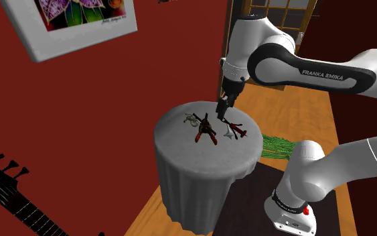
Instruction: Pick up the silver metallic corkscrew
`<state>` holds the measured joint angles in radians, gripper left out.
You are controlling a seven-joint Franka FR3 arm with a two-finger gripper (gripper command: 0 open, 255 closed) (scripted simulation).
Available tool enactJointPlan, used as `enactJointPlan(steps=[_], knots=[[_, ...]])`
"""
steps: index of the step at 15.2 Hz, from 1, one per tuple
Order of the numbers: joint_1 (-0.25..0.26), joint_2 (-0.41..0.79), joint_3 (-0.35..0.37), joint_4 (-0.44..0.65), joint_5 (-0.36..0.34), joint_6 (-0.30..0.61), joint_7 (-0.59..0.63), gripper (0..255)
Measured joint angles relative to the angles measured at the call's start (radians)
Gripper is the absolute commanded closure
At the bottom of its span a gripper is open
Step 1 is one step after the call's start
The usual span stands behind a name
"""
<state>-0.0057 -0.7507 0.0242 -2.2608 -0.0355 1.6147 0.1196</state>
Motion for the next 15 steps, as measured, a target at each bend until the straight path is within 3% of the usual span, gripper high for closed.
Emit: enactJointPlan(steps=[2, 6, 15], knots=[[-0.007, 0.004, 0.01, -0.01, -0.001, 0.017, 0.023, 0], [-0.062, 0.067, 0.083, -0.061, -0.019, 0.159, 0.201, 0], [-0.243, 0.335, 0.253, -0.036, -0.16, 0.433, 0.697, 0]])
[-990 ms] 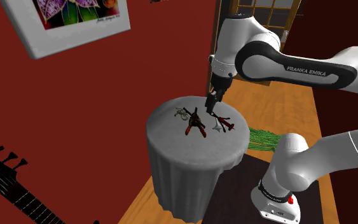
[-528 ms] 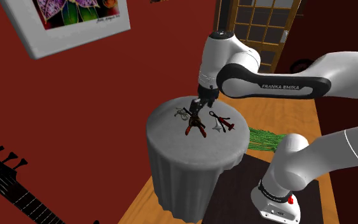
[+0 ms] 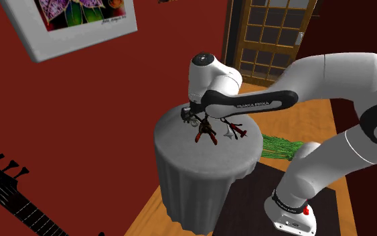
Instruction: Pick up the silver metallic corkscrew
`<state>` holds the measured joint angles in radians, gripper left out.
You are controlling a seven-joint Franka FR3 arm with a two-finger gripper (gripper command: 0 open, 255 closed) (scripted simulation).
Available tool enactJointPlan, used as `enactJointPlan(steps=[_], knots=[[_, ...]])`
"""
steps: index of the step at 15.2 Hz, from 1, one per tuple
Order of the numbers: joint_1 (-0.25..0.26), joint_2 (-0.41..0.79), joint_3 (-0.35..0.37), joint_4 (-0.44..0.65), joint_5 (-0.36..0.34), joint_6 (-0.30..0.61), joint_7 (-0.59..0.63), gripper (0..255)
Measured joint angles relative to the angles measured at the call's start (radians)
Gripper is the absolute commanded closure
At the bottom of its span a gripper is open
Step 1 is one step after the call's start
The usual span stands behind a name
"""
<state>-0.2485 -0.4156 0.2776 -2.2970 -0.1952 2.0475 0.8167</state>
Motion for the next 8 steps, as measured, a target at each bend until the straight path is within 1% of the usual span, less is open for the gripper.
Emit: enactJointPlan(steps=[1, 5, 8], knots=[[-0.021, 0.034, 0.019, 0.006, -0.026, 0.025, 0.064, 0], [-0.101, 0.172, 0.075, 0.077, -0.144, 0.065, 0.312, 0], [-0.149, 0.295, 0.1, 0.155, -0.251, 0.072, 0.503, 0]])
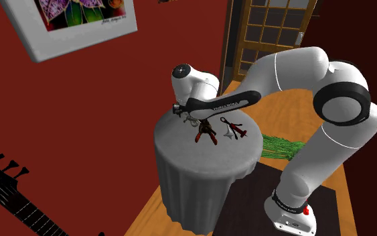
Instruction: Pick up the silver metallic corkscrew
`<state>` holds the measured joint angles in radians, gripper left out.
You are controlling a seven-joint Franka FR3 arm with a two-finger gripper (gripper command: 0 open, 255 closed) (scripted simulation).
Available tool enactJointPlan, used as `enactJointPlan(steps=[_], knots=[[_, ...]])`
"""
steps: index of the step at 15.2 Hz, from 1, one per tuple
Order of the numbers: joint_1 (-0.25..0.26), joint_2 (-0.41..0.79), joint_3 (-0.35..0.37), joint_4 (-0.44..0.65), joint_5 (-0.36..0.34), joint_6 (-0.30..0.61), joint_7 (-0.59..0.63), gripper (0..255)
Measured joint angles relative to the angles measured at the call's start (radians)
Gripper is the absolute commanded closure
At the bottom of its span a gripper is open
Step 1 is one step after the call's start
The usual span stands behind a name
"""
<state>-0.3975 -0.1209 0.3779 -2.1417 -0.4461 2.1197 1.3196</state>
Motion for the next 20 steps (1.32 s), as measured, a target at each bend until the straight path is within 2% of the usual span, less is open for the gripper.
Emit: enactJointPlan(steps=[6, 9, 15, 16, 20], knots=[[-0.043, 0.196, -0.014, 0.136, -0.183, -0.032, 0.34, 0], [-0.045, 0.235, -0.024, 0.162, -0.215, -0.037, 0.404, 0], [-0.043, 0.274, -0.031, 0.13, -0.257, 0.012, 0.463, 0], [-0.042, 0.276, -0.032, 0.129, -0.259, 0.015, 0.466, 255], [-0.042, 0.277, -0.031, 0.128, -0.261, 0.017, 0.468, 255]])
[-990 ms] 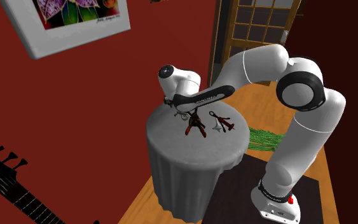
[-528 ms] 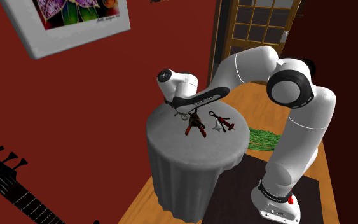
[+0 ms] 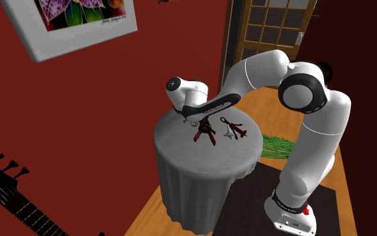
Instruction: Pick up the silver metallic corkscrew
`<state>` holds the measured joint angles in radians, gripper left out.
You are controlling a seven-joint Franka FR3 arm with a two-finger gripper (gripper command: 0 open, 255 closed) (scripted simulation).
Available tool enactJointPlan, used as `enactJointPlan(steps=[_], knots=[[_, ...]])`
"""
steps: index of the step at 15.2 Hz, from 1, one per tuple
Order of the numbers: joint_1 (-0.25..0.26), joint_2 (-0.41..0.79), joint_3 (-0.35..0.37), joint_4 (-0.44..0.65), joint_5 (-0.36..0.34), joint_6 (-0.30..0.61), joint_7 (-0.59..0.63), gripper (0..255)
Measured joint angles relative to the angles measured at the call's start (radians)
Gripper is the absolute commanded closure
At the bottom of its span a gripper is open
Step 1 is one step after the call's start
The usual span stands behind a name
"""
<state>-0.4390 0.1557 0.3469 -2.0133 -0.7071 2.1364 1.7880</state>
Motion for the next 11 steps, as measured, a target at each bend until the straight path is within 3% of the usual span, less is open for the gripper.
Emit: enactJointPlan(steps=[11], knots=[[-0.002, -0.026, 0.004, 0.019, 0.027, -0.034, -0.034, 255]])
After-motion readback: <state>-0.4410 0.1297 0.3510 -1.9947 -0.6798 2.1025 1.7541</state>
